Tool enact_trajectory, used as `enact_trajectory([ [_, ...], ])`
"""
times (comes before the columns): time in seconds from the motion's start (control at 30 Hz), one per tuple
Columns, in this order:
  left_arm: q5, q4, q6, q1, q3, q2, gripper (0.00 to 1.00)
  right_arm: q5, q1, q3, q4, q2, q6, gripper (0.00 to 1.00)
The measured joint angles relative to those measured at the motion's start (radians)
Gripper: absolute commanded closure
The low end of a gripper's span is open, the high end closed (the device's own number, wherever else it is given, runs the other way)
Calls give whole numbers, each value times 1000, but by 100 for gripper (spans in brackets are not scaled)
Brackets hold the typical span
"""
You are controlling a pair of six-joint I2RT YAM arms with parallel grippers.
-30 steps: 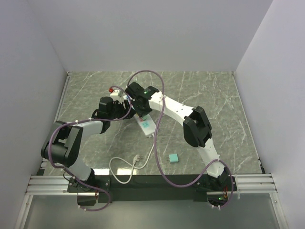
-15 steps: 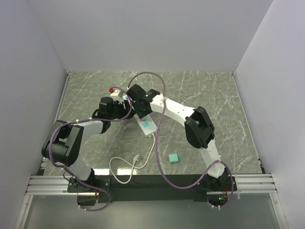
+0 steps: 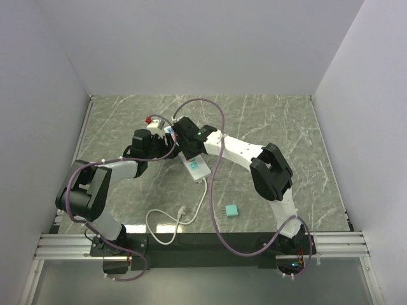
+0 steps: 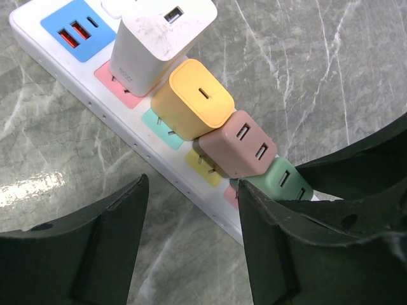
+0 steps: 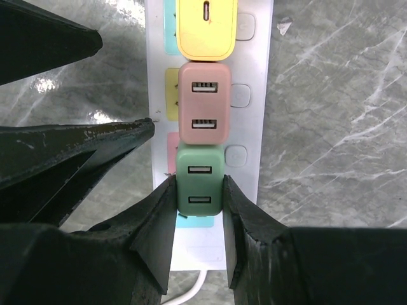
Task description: Insert the plug
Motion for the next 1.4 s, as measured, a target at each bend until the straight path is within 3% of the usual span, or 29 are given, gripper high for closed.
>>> enact_trajectory([
  [0.9,-18,0,0,0,0,0,38,-20,-12,-88,100,-48,14,100],
  [1.07,-34,0,0,0,0,0,46,-20,-12,-96,109,-56,18,81],
  [1.3,-42,0,0,0,0,0,41,-22,-13,-153,169,-89,28,51],
  [1.4,-55,0,0,0,0,0,38,-56,-11,-209,171,-93,35,45],
])
